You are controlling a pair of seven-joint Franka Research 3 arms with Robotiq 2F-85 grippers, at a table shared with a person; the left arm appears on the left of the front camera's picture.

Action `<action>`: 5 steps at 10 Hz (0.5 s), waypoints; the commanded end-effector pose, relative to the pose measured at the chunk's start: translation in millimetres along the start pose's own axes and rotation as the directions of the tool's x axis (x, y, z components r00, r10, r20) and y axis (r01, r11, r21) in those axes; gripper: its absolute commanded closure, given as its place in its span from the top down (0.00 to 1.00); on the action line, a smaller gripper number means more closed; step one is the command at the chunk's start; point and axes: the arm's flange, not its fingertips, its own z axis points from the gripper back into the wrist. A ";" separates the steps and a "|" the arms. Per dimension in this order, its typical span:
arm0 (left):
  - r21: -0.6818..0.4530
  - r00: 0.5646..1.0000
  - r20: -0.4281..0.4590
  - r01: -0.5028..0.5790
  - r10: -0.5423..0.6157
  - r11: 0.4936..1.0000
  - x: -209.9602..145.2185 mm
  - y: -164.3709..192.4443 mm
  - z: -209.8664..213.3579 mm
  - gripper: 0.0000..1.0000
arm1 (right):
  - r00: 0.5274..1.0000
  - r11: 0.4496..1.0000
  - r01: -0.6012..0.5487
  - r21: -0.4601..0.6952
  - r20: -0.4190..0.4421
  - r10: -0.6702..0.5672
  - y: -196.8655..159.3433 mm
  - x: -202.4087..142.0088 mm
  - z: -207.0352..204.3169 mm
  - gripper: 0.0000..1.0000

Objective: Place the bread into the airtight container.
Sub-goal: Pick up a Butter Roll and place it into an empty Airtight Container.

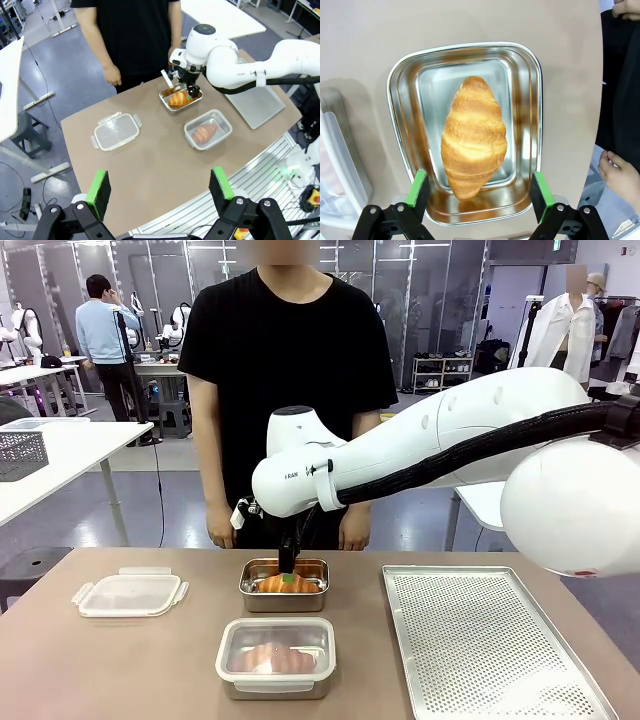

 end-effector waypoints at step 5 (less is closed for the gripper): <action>-0.003 1.000 0.009 0.004 -0.004 1.000 0.3 -2.3 1.6 1.00 | 1.000 1.000 0.000 -0.003 0.004 0.000 0.1 0.6 -0.1 1.00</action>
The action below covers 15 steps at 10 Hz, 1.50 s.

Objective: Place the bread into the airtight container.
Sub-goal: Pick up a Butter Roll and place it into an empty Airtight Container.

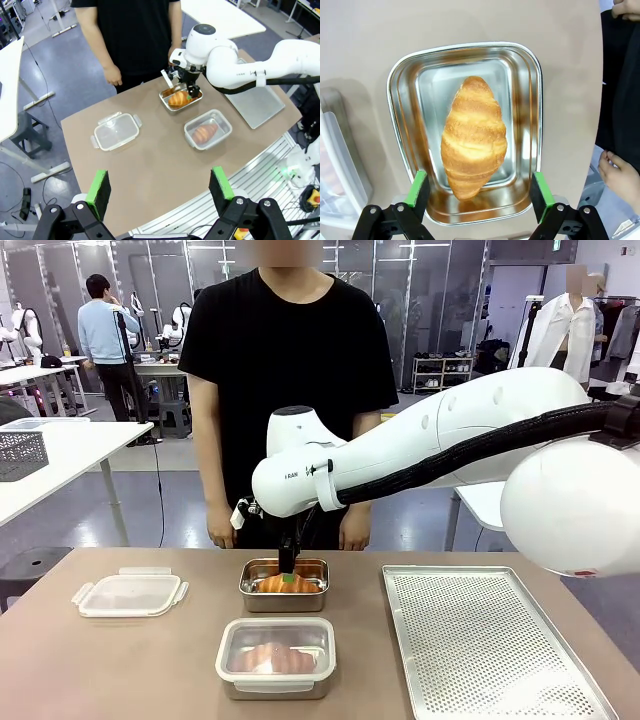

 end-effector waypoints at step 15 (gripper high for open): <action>-0.003 1.000 0.009 0.004 -0.004 1.000 0.3 -2.3 1.6 1.00 | 0.770 0.786 0.611 -0.093 0.298 -0.563 208.8 -292.3 323.6 1.00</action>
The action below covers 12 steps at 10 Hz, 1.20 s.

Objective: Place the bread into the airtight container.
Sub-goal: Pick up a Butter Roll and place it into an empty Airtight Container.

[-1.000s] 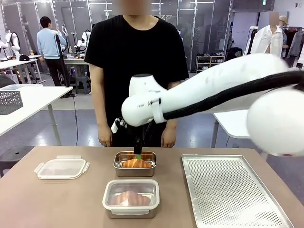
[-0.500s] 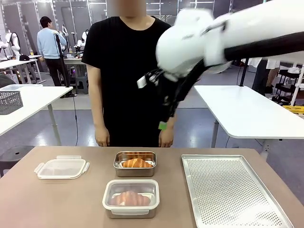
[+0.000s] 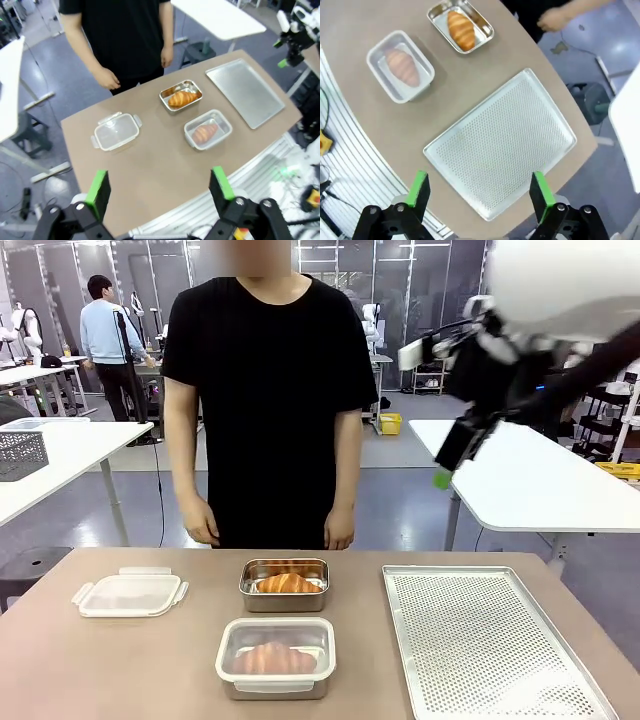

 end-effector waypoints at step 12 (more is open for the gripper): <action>-0.003 1.000 0.009 0.005 -0.005 1.000 0.5 -2.6 1.6 1.00 | 0.950 0.960 0.254 -0.122 0.215 -0.224 34.1 -114.8 164.7 1.00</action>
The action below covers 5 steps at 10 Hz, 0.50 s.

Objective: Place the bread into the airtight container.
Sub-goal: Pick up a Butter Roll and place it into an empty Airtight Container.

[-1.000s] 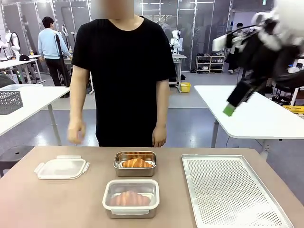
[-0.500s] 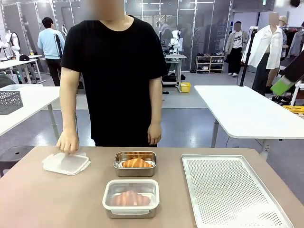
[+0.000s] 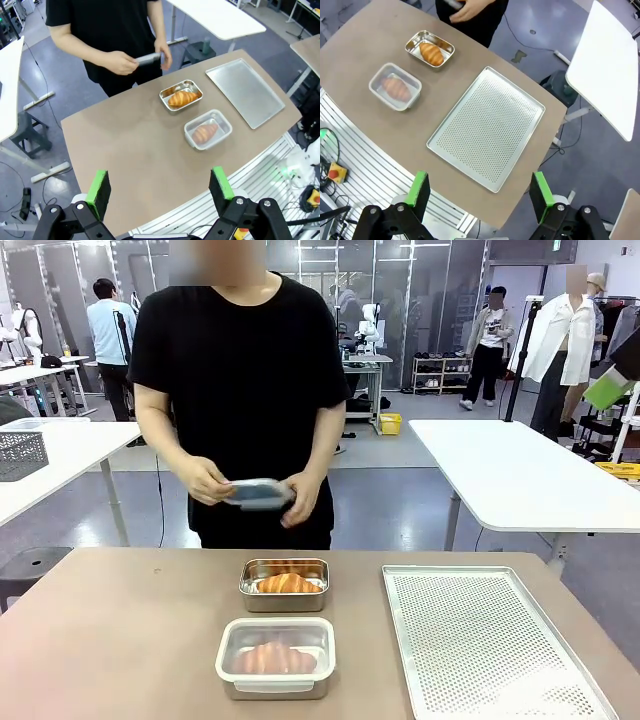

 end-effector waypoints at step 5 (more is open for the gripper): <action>-0.003 1.000 0.009 0.005 -0.005 1.000 0.4 -2.6 1.5 1.00 | 1.000 1.000 -0.004 -0.002 -0.004 0.004 0.0 -1.8 2.3 1.00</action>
